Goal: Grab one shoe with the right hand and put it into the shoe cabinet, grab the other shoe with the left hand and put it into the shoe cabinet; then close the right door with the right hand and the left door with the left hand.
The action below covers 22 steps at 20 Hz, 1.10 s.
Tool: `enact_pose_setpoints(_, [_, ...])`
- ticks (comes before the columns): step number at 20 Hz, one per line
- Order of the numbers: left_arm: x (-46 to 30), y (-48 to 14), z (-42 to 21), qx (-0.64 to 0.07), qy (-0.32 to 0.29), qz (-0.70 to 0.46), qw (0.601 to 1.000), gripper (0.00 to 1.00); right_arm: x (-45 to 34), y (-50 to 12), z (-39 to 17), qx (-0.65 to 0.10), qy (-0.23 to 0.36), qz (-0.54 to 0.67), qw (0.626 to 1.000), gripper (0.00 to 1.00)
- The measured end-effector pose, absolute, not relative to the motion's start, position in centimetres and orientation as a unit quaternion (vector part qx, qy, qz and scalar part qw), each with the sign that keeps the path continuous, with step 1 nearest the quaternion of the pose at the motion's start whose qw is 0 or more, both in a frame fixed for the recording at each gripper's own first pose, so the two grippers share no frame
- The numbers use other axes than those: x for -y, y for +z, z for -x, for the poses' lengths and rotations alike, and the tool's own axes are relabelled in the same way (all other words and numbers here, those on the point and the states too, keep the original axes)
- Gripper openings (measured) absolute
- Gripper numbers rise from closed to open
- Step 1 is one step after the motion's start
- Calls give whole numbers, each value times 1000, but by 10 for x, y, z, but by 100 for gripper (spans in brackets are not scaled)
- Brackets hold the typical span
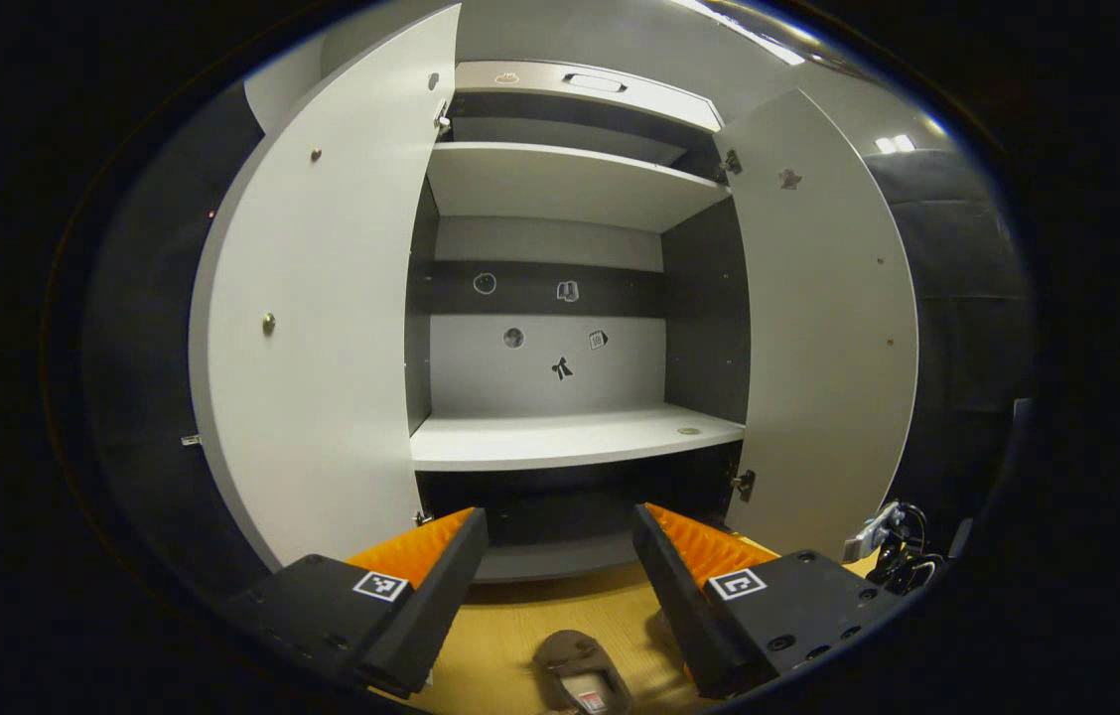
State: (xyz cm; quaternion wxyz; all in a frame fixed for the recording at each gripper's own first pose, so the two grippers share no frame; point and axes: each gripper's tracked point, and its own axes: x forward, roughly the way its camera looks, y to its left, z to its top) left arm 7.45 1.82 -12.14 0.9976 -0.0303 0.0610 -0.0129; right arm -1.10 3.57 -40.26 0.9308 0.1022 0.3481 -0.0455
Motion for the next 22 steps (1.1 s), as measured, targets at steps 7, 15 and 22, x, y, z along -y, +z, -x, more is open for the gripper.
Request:
enact_pose_setpoints(7, [-13, -147, -76, -80, -21, 12, 996, 94, -38, -439, -1, -365, -39, -93, 925, 88])
enact_pose_setpoints(15, [-16, -167, -74, -102, -23, 7, 994, 94, -32, -476, -35, -383, -47, -69, 920, 73])
enact_pose_setpoints(22, [-24, -169, -76, -105, -19, 4, 994, 94, -19, -488, -59, -386, -57, -59, 919, 31])
